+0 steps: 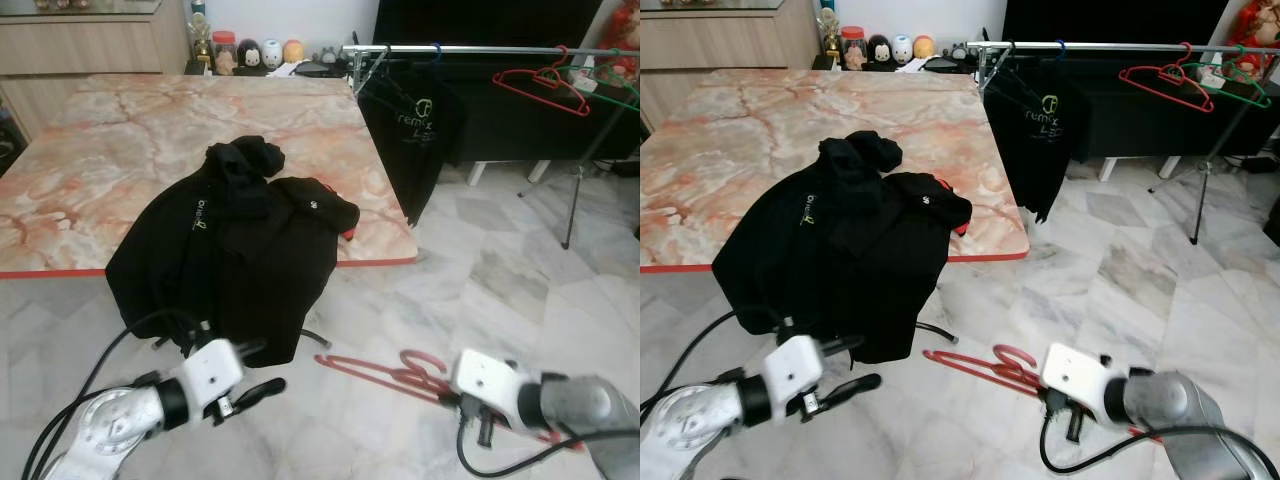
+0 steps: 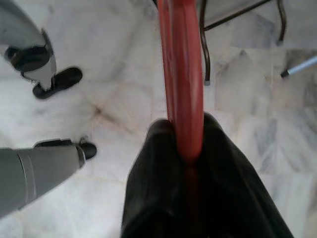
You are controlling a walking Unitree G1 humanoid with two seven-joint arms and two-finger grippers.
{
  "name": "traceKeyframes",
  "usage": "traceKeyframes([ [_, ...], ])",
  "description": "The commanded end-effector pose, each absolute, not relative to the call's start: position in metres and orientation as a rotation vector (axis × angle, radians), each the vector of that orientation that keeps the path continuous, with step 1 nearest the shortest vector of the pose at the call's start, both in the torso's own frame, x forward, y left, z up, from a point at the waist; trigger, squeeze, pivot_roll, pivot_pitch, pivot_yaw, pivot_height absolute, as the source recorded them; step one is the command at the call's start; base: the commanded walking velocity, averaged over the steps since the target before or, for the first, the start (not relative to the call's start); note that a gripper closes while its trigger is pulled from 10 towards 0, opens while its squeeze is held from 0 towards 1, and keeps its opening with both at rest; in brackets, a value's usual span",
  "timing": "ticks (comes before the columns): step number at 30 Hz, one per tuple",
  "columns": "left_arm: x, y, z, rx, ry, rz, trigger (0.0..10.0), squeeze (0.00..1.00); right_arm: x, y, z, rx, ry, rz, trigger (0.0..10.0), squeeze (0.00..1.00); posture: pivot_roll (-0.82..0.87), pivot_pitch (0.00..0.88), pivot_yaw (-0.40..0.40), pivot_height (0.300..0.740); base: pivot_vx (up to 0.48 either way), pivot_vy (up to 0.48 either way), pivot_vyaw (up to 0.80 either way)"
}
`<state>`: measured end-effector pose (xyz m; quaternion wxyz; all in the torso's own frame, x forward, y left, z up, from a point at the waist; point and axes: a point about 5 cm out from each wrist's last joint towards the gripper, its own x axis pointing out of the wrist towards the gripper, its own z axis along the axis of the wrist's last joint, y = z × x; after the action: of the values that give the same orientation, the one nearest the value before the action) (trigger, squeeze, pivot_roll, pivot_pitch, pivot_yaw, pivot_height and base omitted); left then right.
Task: Hang hanger
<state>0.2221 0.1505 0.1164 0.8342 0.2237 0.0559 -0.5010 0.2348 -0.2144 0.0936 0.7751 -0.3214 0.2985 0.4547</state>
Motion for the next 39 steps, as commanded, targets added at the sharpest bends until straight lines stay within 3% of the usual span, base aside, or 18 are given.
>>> traceKeyframes([
  [1, 0.22, 0.14, 0.119, 0.456, 0.128, -1.124, 10.0, 0.0, 0.234, -0.207, 0.094, -0.696, 0.645, 1.034, 10.0, 0.0, 0.06, 0.0, -0.096, 0.74, 0.0, 0.0, 0.0],
  [4, 0.221, 0.135, 0.118, 0.452, 0.131, -1.145, 10.0, 0.0, 0.235, -0.202, 0.095, -0.694, 0.632, 1.06, 10.0, 0.0, 0.06, 0.0, -0.098, 0.74, 0.0, 0.0, 0.0],
  [7, 0.226, 0.113, 0.121, 0.419, 0.142, -1.205, 10.0, 0.0, 0.238, -0.178, 0.1, -0.669, 0.574, 1.205, 10.0, 0.0, 0.05, 0.0, -0.098, 0.74, 0.0, 0.0, 0.0],
  [14, 0.226, 0.101, 0.12, 0.405, 0.178, -1.249, 10.0, 0.0, 0.248, -0.158, 0.104, -0.677, 0.519, 1.273, 10.0, 0.0, 0.06, 0.0, -0.1, 0.74, 0.0, 0.0, 0.0],
  [33, 0.227, 0.091, 0.112, 0.421, 0.244, -1.295, 10.0, 0.0, 0.253, -0.135, 0.11, -0.629, 0.425, 1.314, 10.0, 0.0, 0.05, 0.0, -0.078, 0.74, 0.0, 0.0, 0.0],
  [34, 0.228, 0.091, 0.112, 0.423, 0.245, -1.293, 9.5, 0.0, 0.253, -0.134, 0.111, -0.628, 0.422, 1.315, 10.0, 0.0, 0.05, 0.0, -0.078, 0.74, 0.0, 0.0, 0.0],
  [35, 0.228, 0.091, 0.111, 0.426, 0.246, -1.291, 4.2, 0.0, 0.254, -0.134, 0.111, -0.627, 0.419, 1.316, 10.0, 0.0, 0.05, 0.0, -0.077, 0.74, 0.0, 0.0, 0.0],
  [36, 0.228, 0.091, 0.111, 0.428, 0.248, -1.29, 2.3, 0.0, 0.254, -0.133, 0.111, -0.627, 0.418, 1.317, 10.0, 0.0, 0.05, 0.0, -0.077, 0.74, 0.0, 0.0, 0.0],
  [37, 0.228, 0.091, 0.111, 0.428, 0.248, -1.29, 2.3, 0.0, 0.254, -0.133, 0.111, -0.627, 0.418, 1.317, 10.0, 0.0, 0.05, 0.0, -0.077, 0.74, 0.0, 0.0, 0.0],
  [38, 0.229, 0.091, 0.111, 0.434, 0.25, -1.289, 0.0, 0.0, 0.254, -0.133, 0.111, -0.627, 0.415, 1.316, 10.0, 0.0, 0.05, 0.0, -0.077, 0.74, 0.0, 0.0, 0.0],
  [39, 0.229, 0.091, 0.111, 0.437, 0.251, -1.289, 0.0, 0.0, 0.255, -0.133, 0.111, -0.627, 0.415, 1.316, 10.0, 0.0, 0.05, 0.0, -0.077, 0.74, 0.0, 0.0, 0.0],
])
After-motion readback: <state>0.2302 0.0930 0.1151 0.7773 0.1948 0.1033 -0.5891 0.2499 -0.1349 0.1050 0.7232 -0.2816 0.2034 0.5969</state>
